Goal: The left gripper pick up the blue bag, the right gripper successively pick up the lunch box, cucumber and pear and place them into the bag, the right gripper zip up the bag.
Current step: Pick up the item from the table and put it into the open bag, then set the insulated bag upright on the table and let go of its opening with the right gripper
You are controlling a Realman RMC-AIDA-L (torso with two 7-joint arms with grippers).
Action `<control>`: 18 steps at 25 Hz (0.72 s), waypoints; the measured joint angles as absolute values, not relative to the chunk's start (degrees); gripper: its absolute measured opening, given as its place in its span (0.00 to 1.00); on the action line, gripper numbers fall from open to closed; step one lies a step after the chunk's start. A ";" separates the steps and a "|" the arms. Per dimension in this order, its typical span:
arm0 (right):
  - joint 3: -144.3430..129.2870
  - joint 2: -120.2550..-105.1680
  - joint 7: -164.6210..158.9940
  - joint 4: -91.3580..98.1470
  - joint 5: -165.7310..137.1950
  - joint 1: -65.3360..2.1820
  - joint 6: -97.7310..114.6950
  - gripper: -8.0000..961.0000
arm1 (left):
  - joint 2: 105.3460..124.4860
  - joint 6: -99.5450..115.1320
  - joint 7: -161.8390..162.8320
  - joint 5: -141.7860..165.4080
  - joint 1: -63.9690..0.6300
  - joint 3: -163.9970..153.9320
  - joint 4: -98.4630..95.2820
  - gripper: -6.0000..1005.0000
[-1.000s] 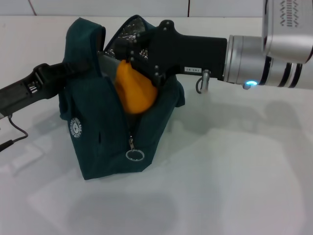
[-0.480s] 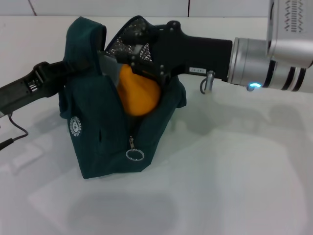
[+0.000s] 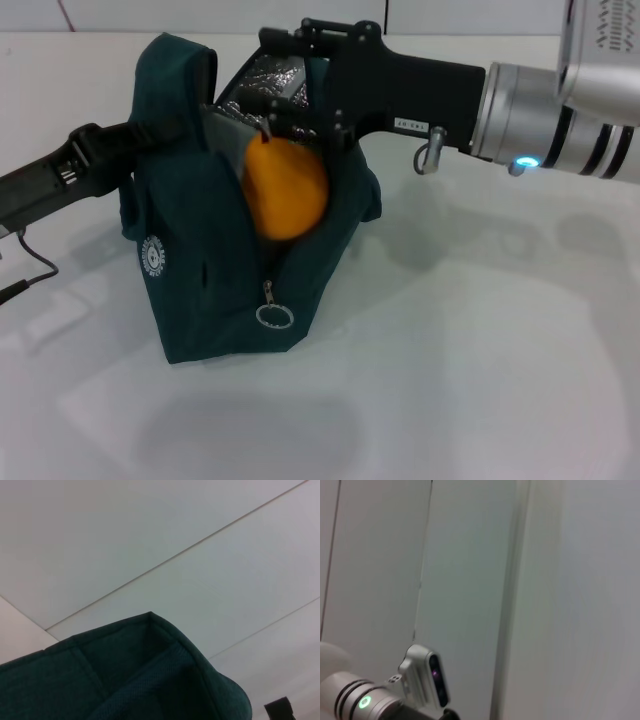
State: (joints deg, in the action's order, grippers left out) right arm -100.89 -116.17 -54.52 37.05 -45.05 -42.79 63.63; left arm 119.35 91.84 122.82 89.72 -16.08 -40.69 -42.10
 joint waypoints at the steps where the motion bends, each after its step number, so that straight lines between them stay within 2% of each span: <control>1: -100.86 -116.14 -54.50 37.04 -44.80 -42.76 63.63 0.59 | 119.35 91.84 122.82 89.72 -16.08 -40.69 -42.10 0.05; 2: -100.72 -116.08 -54.49 37.04 -44.50 -42.67 63.69 0.61 | 119.35 91.84 122.83 89.72 -16.07 -40.69 -42.10 0.05; 18: -99.40 -115.83 -53.78 37.06 -44.76 -41.47 63.80 0.60 | 119.35 91.76 123.04 89.64 -16.25 -40.69 -42.10 0.05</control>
